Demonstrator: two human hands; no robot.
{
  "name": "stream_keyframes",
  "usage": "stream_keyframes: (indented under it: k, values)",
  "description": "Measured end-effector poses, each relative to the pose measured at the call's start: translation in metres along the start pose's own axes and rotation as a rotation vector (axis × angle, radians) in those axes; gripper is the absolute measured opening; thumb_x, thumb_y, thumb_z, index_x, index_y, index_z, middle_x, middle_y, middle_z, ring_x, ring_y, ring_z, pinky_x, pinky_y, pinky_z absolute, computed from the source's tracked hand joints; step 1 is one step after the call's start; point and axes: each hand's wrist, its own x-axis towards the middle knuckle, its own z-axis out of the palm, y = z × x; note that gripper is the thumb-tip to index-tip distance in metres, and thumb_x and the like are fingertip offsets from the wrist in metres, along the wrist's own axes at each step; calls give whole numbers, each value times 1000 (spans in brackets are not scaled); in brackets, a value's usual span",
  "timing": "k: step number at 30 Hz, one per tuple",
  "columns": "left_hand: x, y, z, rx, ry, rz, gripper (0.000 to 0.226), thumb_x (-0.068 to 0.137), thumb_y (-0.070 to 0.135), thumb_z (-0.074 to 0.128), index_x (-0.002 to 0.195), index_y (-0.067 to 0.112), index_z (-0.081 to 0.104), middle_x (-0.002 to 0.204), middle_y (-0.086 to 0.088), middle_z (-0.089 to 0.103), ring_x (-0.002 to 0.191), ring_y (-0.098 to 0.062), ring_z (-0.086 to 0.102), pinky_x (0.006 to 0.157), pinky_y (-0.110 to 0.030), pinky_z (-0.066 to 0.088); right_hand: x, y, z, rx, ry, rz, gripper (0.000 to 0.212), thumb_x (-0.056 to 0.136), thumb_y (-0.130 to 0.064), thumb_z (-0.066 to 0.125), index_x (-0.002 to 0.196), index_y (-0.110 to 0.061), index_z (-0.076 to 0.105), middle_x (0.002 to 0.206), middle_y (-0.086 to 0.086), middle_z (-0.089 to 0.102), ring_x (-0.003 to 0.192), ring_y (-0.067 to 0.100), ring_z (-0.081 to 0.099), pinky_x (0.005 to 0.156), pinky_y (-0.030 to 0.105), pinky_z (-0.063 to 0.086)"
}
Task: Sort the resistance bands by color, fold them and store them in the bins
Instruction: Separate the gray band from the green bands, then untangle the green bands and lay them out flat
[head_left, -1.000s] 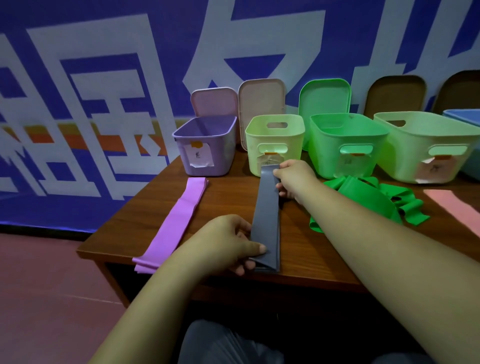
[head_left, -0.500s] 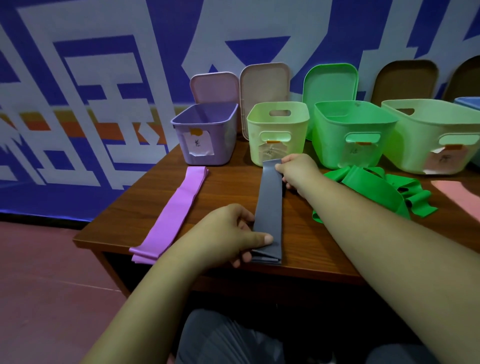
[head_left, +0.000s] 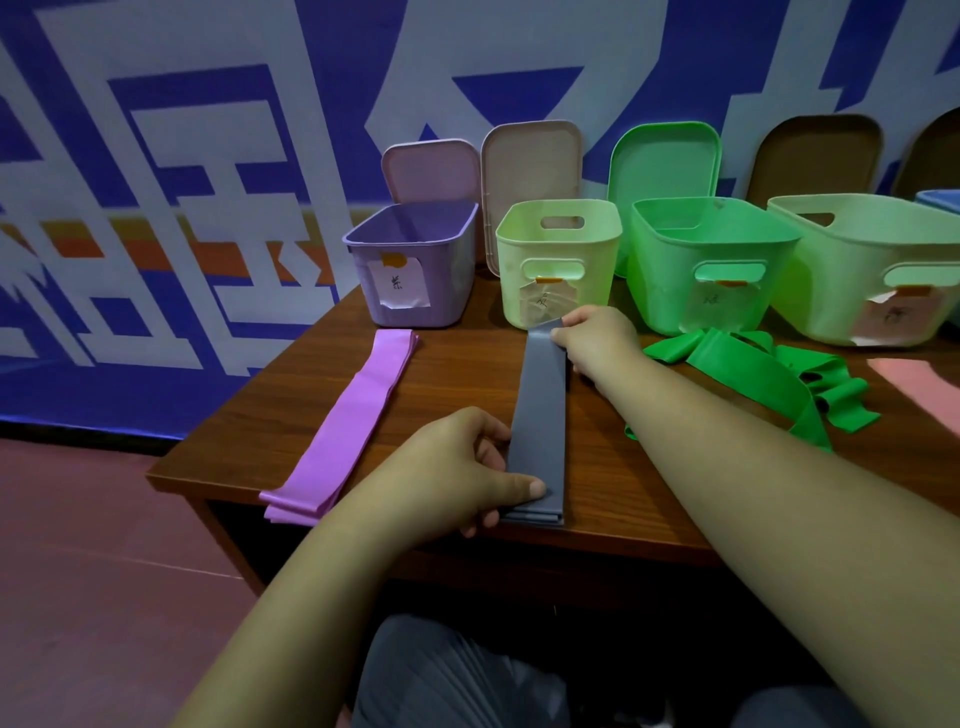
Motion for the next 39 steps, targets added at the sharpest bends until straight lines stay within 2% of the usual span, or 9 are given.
stream_keyframes:
  k: [5, 9, 13, 16, 20, 24, 30, 32, 39]
  values:
    - [-3, 1, 1, 35, 13, 0, 63, 85, 32, 89, 137, 23, 54, 103, -3, 68, 59, -9, 68, 53, -26, 56, -3, -5, -4, -46, -30, 57, 14, 101, -19, 67, 114, -14, 71, 97, 13, 75, 64, 23, 64, 59, 29, 50]
    - [-4, 5, -1, 76, 21, -38, 62, 85, 40, 88, 135, 24, 54, 96, -2, 72, 64, -16, 73, 56, -33, 61, -6, -6, -13, 71, -148, 122, 23, 102, -15, 62, 119, 0, 68, 83, 9, 64, 59, 17, 57, 49, 28, 47]
    - [3, 16, -7, 356, 153, -35, 56, 89, 60, 76, 131, 27, 58, 104, 9, 64, 89, -10, 66, 69, -29, 53, -19, -12, -49, -30, -203, -24, 18, 103, -15, 61, 101, -2, 73, 86, 12, 68, 66, 20, 59, 50, 28, 47]
    - [16, 32, -2, 513, 239, 1, 61, 90, 60, 74, 133, 21, 56, 123, -2, 57, 108, -22, 61, 83, -36, 51, -34, -14, -90, -189, -162, -195, 17, 103, -25, 63, 97, -17, 78, 91, 3, 79, 66, 17, 65, 48, 25, 47]
    - [42, 68, 20, 761, 68, 120, 84, 88, 68, 72, 150, 18, 44, 147, -10, 46, 133, -32, 52, 108, -44, 48, -43, 4, -145, -331, -36, -278, 17, 101, -32, 67, 93, -24, 80, 85, -6, 78, 67, 13, 63, 61, 29, 53]
    - [71, 114, 47, 842, -183, 335, 102, 82, 70, 77, 161, 28, 29, 162, -5, 33, 142, -29, 48, 116, -45, 45, -44, 42, -196, -462, 152, -198, 18, 98, -39, 69, 108, -29, 79, 110, -3, 77, 96, 19, 66, 85, 35, 55]
    - [124, 149, 81, 1028, -345, 355, 137, 71, 74, 84, 167, 38, -7, 176, -2, 4, 155, -38, 33, 121, -52, 39, -48, 89, -217, -600, -27, -2, 103, 80, -81, 71, 157, -16, 48, 156, 9, 54, 136, 28, 57, 106, 42, 51]
    - [138, 154, 89, 1014, -334, 361, 136, 73, 75, 80, 168, 35, -10, 176, -5, 3, 155, -40, 33, 122, -52, 38, -49, 96, -218, -556, -80, 9, 108, 78, -83, 71, 158, -16, 44, 158, 9, 53, 137, 29, 56, 108, 43, 51]
    - [174, 157, 101, 910, -234, 450, 98, 97, 49, 72, 168, 39, 4, 173, -9, 21, 147, -34, 46, 118, -47, 44, -47, 107, -205, -421, -2, -44, 77, 80, -61, 73, 148, -29, 58, 126, -1, 70, 106, 19, 68, 95, 43, 59]
